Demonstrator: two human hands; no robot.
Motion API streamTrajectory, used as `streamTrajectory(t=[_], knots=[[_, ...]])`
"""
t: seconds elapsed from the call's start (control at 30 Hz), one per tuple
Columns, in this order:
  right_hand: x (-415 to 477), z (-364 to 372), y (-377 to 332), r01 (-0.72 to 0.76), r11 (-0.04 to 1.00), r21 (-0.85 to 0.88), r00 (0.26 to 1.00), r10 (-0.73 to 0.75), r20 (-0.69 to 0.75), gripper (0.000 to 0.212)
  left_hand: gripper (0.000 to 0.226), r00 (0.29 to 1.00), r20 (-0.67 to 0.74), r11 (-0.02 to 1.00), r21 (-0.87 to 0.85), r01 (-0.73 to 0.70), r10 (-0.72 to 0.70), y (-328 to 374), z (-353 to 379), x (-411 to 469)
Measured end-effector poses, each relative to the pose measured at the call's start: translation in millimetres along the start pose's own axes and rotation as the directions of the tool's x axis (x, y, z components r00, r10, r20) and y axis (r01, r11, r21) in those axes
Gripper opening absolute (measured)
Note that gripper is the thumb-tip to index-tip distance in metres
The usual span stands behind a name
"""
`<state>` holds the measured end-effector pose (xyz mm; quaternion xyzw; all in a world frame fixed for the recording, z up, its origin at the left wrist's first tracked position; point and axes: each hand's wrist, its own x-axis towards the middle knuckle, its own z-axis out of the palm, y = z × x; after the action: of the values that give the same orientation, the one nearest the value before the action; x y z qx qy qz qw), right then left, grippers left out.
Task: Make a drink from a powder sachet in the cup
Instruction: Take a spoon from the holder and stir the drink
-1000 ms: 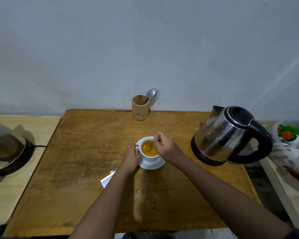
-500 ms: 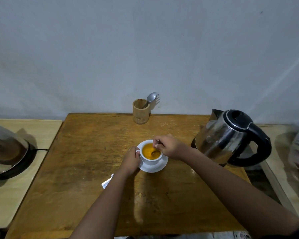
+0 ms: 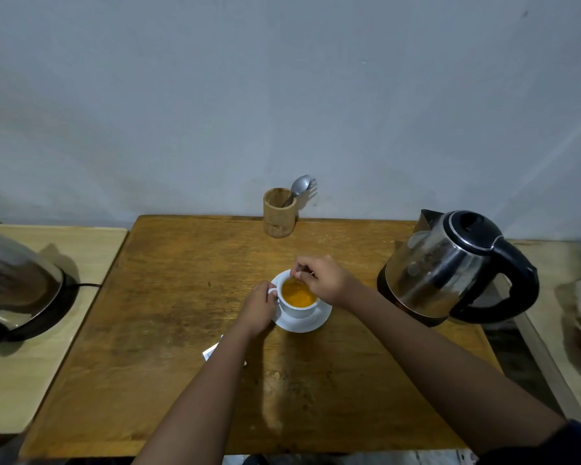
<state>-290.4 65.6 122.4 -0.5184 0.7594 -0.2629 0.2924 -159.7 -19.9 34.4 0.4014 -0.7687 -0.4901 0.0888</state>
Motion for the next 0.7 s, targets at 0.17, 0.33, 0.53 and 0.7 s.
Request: streamTrajectory(t=[0.17,0.33,0.53,0.7], knots=[[-3,-6,-1,-0.016,0.999,0.040,0.998,0.013,0.069,0.010,0.013,1.000,0.007,1.000,0.011,0.008,-0.008,0,0,2],[0,-22,-3,-0.032,0.999,-0.035,0.984,0.037,0.176,0.010,0.022,0.999,0.027,0.999,0.015,0.045,-0.046,1,-1,3],[9,-33,-6,-0.004,0.975,-0.221,0.962,0.064,0.265,0.017,0.023,0.998,0.037,0.998,0.029,0.058,-0.059,2,-2,4],[13,-31,-9,0.056,0.962,-0.267,0.958,0.024,0.287,0.015,0.023,0.997,0.034,0.998,0.031,0.064,-0.065,3,-2,5]])
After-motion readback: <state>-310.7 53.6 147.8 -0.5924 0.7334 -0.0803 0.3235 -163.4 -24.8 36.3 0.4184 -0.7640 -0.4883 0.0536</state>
